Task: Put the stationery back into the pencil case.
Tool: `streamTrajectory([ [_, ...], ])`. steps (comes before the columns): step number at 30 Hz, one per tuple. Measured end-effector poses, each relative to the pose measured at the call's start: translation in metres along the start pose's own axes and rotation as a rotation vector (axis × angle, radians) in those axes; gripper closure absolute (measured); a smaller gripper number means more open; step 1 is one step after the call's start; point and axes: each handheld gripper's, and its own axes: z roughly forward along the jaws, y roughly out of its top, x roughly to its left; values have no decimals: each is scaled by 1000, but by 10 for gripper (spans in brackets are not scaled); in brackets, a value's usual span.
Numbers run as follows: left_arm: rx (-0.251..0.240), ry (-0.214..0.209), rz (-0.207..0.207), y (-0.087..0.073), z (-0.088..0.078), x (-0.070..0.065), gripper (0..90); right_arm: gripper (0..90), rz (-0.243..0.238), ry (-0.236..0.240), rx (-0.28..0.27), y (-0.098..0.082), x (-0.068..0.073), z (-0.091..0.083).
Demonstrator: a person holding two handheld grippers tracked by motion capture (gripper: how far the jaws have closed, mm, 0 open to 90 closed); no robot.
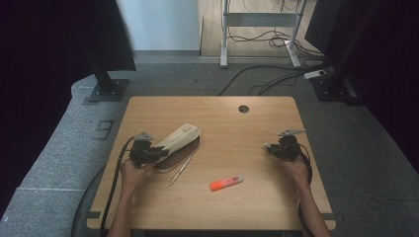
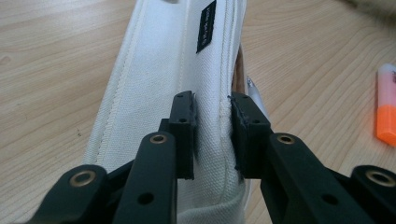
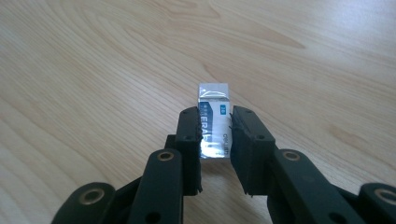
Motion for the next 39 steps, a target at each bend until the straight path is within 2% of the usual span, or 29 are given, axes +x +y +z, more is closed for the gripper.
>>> streamTrajectory([
  [17,-9,8,3,0,-2,0,731,717,-59,51,-38,19,29,-11],
  [32,-16,11,-1,0,-3,0,737,716,-123,101,-60,38,58,-4],
  [39,-19,11,-2,0,-4,0,740,717,-125,135,-56,43,68,4],
])
